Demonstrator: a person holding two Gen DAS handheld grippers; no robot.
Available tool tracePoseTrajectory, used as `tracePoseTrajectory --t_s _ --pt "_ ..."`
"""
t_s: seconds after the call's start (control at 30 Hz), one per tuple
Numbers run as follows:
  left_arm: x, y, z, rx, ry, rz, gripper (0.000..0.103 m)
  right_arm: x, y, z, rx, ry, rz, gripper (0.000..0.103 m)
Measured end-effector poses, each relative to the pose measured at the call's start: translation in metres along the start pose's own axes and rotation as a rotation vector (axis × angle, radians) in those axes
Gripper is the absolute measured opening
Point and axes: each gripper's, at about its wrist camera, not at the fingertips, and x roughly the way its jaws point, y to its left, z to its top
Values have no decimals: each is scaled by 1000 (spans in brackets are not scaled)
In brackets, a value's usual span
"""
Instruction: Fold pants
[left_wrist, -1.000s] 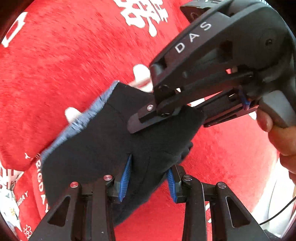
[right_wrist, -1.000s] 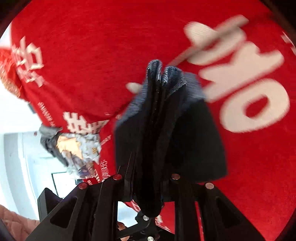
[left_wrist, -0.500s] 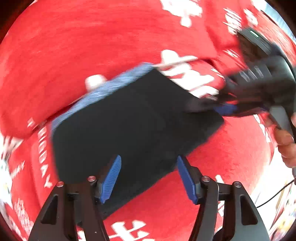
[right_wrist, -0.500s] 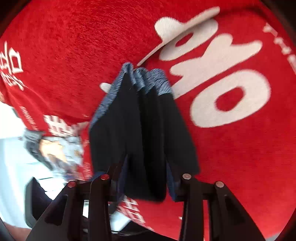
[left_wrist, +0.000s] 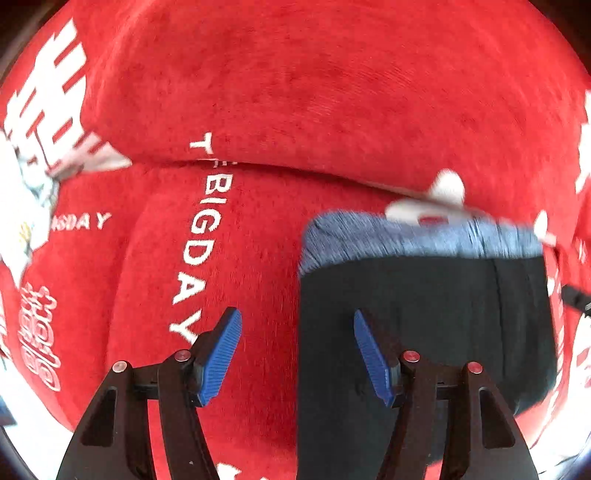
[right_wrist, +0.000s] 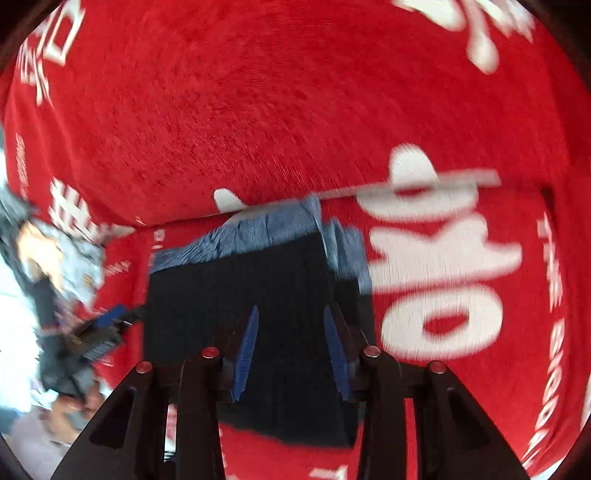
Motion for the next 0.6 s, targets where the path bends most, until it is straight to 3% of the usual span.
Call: tracePoseTrajectory --t_s 0.07,0.17,0.2,0.27,0.33,0.6 --pt "12 5 6 -41 29 -42 65 15 -7 13 19 32 -3 41" --pt "27 8 11 -51 49 -84 65 38 -25 20 92 122 60 39" --pt "30 9 11 -49 55 -91 65 41 -27 19 97 131 67 34" --pt "35 12 10 -47 59 -107 66 38 -29 19 54 139 46 14" --pt "39 12 9 -41 60 -97 75 39 -33 13 36 157 36 9" --pt "35 2 8 16 55 -43 78 34 -32 -5 76 132 -11 9"
